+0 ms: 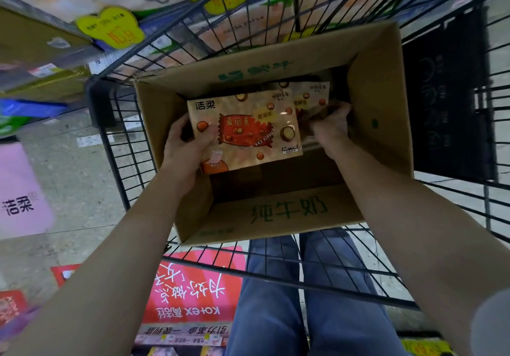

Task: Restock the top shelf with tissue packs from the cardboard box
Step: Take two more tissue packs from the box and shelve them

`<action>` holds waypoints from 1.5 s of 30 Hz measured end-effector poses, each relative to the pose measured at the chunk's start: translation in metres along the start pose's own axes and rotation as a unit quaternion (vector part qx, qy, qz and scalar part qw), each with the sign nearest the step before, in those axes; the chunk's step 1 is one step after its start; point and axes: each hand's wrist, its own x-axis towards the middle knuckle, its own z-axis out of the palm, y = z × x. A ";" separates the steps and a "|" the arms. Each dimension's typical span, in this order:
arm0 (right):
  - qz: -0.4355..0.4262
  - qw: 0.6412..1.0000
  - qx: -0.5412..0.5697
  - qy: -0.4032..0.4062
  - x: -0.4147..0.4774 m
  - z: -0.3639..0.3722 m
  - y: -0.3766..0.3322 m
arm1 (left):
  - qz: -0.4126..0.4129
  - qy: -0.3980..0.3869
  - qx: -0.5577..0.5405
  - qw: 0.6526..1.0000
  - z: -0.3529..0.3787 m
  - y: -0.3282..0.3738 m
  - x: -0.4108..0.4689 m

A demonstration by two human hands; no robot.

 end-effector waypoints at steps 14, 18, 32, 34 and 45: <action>-0.056 0.995 0.000 -0.082 -0.023 -0.031 -0.009 | 0.015 -0.008 0.006 1.000 -0.011 0.004 -0.022; -0.122 0.990 -0.029 -0.061 -0.059 -0.061 -0.019 | 0.036 -0.034 0.005 0.999 -0.024 0.010 -0.042; -0.220 0.967 0.102 -0.082 -0.207 -0.155 -0.081 | 0.141 -0.038 -0.065 0.987 -0.097 0.060 -0.164; -0.238 0.961 0.112 -0.088 -0.224 -0.158 -0.088 | 0.156 -0.043 -0.087 0.983 -0.112 0.065 -0.181; -0.318 0.925 0.141 -0.152 -0.359 -0.104 -0.116 | 0.256 -0.031 -0.187 0.948 -0.257 0.052 -0.258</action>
